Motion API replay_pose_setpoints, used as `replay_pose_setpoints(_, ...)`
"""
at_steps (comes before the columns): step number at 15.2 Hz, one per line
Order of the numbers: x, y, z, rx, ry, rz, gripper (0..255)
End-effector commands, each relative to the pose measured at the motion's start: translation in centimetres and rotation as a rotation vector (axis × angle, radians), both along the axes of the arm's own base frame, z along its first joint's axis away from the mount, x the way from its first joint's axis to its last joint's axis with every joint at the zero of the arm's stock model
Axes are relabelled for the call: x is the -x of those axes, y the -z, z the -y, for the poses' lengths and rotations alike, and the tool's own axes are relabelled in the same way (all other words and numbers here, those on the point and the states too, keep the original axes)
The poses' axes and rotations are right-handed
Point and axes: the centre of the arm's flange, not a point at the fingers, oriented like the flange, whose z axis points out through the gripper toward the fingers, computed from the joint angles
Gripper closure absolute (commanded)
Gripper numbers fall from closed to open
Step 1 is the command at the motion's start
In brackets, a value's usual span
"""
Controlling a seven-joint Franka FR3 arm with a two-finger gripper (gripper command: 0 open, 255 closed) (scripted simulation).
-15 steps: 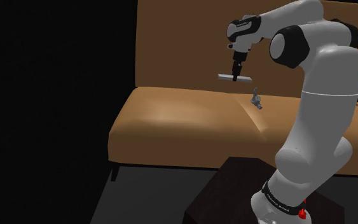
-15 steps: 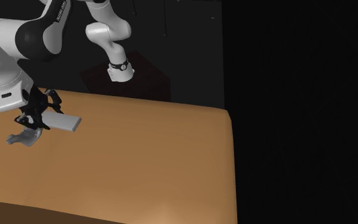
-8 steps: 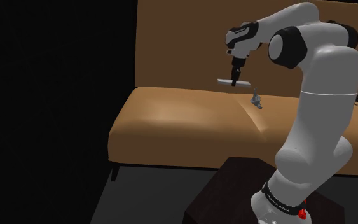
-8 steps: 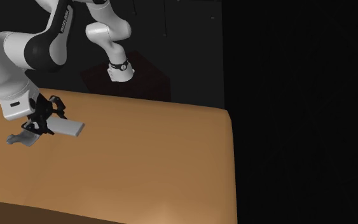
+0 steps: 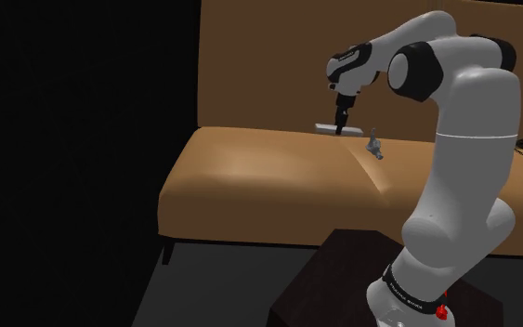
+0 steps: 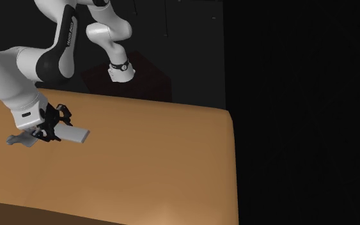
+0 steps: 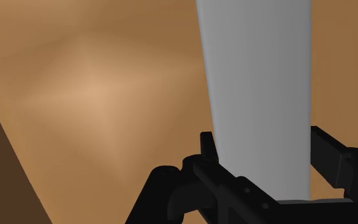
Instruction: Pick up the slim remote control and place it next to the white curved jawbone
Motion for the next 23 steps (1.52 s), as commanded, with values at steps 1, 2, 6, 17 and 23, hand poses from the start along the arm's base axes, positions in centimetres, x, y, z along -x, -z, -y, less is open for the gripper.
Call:
replay_pose_setpoints(1, 0.0, 1.0, 0.0, 0.001, 0.0, 0.001, 255)
replay_pose_setpoints(2, 0.0, 1.6, 0.0, 0.001, 0.0, 0.001, 255)
replay_pose_setpoints(6, 0.0, 3.7, 0.0, 0.001, 0.0, 0.001, 255)
replay_pose_setpoints(17, 0.0, 5.9, 0.0, 0.001, 0.0, 0.001, 255)
replay_pose_setpoints(23, 0.0, 5.9, 0.0, 0.001, 0.0, 0.001, 0)
